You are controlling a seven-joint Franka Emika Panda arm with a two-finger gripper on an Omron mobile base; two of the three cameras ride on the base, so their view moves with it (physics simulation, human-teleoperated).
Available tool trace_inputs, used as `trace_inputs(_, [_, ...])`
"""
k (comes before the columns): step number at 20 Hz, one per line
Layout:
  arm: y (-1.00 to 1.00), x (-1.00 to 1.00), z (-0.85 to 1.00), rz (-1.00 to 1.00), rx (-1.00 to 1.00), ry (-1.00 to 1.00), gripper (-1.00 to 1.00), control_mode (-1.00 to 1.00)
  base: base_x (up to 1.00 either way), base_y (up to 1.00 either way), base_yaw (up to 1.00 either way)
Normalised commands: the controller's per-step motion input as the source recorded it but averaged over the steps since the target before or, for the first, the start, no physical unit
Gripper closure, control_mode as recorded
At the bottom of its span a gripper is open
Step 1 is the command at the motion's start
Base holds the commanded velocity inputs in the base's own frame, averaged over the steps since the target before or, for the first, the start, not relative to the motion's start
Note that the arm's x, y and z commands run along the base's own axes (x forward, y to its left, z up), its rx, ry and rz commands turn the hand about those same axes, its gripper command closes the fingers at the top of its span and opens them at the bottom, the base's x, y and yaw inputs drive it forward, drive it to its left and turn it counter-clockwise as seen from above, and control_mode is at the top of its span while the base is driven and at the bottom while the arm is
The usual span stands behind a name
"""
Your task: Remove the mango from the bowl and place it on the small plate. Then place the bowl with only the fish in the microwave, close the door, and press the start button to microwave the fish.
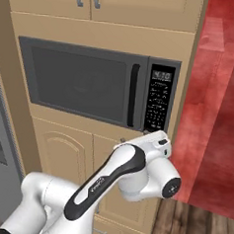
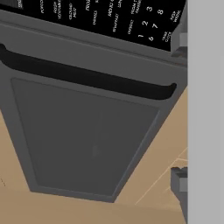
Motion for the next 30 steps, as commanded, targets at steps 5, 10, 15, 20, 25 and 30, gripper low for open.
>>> trace_inputs(5, [-0.18, 0.09, 0.0, 0.0, 0.0, 0.0, -1.0, -1.0, 0.0, 0.0, 0.0])
trace_inputs(10, [0.0, 0.34, -0.09, 0.0, 0.0, 0.04, -1.0, -1.0, 0.0, 0.0, 0.0])
trace_inputs(15, [0.0, 0.32, -0.19, 0.0, 0.0, 0.04, -1.0, -1.0, 0.0, 0.0, 0.0])
trace_inputs(20, [-0.11, 0.26, -0.06, 0.0, 0.01, 0.0, -1.0, -1.0, 0.0, 0.0, 0.0])
trace_inputs(25, [-0.26, 0.16, -0.04, 0.0, 0.02, 0.0, -1.0, -1.0, 0.0, 0.0, 0.0])
trace_inputs(30, [-0.2, 0.16, -0.09, 0.0, 0.01, 0.0, -1.0, -1.0, 0.0, 0.0, 0.0])
